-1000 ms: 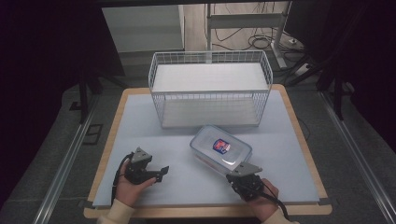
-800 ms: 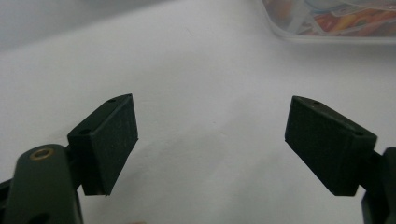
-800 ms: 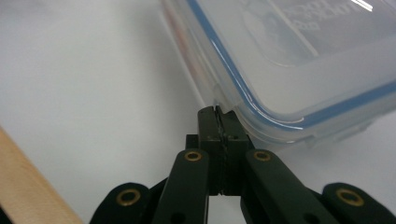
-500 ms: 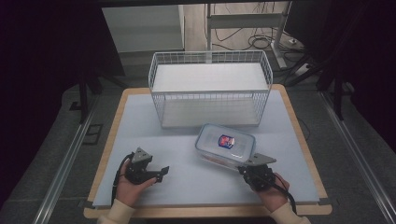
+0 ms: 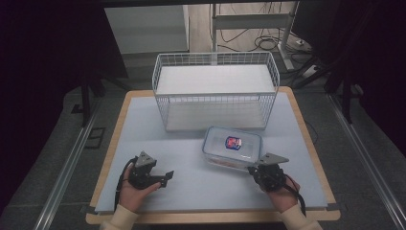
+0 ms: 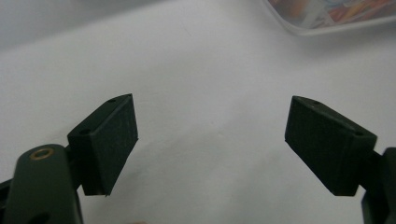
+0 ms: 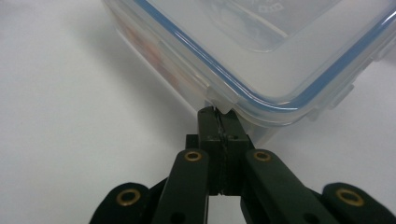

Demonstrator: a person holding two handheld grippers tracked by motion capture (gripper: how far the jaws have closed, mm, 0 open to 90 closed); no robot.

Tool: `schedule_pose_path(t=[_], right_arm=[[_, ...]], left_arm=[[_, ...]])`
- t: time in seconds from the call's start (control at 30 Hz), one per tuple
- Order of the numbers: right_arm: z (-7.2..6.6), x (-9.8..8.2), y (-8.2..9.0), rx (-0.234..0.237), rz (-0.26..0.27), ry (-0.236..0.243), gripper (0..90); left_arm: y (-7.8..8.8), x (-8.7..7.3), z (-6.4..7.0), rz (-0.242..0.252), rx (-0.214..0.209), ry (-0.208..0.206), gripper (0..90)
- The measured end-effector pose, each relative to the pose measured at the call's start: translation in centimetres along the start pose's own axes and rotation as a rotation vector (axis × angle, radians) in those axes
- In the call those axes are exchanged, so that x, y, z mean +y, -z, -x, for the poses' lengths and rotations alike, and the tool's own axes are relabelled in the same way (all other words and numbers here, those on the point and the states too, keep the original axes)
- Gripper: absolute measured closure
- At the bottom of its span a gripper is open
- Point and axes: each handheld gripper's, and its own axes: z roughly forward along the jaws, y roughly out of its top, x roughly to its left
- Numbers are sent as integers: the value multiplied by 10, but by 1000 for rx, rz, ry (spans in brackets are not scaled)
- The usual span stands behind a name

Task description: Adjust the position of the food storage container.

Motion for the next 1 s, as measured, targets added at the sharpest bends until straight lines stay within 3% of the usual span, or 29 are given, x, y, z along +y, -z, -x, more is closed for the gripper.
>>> schedule_pose_path(t=[0.47, 0.67, 1.0], right_arm=[[2, -1, 2, 8, 8, 6, 898], [17, -9, 14, 28, 22, -42, 897], [35, -8, 21, -1, 38, -77, 897]], left_arm=[[0, 0, 0, 3, -1, 2, 168], [1, 0, -1, 4, -3, -2, 168], [2, 6, 1, 24, -4, 7, 168]])
